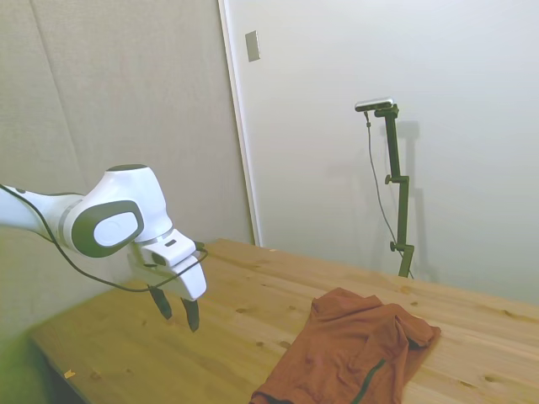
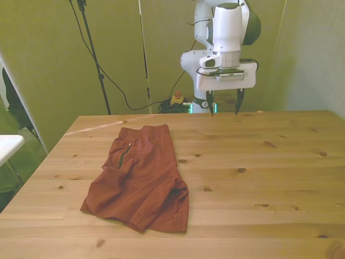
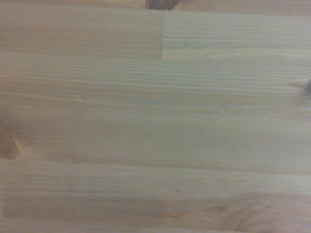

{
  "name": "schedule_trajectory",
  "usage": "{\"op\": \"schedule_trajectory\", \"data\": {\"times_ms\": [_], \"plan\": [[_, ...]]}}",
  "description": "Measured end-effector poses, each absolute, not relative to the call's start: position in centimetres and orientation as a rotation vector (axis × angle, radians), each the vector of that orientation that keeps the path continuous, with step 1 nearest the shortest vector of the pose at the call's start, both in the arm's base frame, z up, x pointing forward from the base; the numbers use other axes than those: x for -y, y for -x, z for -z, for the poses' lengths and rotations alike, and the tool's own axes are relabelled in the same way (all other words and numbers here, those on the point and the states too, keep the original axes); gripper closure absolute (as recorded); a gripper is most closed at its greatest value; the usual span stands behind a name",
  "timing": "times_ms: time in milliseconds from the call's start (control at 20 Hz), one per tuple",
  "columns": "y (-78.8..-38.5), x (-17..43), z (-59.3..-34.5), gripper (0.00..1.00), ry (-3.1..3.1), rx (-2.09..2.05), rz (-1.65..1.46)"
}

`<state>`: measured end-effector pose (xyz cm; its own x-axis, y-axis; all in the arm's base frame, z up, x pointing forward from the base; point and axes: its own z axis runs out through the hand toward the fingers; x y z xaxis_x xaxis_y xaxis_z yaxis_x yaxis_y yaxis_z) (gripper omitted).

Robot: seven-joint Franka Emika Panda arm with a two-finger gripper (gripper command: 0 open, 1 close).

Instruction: Unfold the shorts

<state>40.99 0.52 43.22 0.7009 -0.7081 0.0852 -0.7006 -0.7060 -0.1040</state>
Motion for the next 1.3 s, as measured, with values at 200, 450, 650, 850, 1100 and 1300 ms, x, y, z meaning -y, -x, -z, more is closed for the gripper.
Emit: {"op": "schedule_trajectory", "data": {"times_ms": [200, 450, 650, 850, 1100, 1300], "plan": [[-41.7, 0.3, -43.8, 0.0, 2.814, -1.2, 0.238], [-45.1, 4.1, -46.7, 0.0, 2.723, -1.304, 0.347], [-48.6, 9.4, -49.0, 0.0, 2.652, -1.411, 0.412], [-51.9, 16.0, -50.6, 0.0, 2.602, -1.489, 0.467], [-53.7, 25.2, -51.4, 0.0, 2.518, -1.574, 0.501], [-55.9, 31.9, -50.5, 0.0, 2.447, -1.663, 0.472]]}}
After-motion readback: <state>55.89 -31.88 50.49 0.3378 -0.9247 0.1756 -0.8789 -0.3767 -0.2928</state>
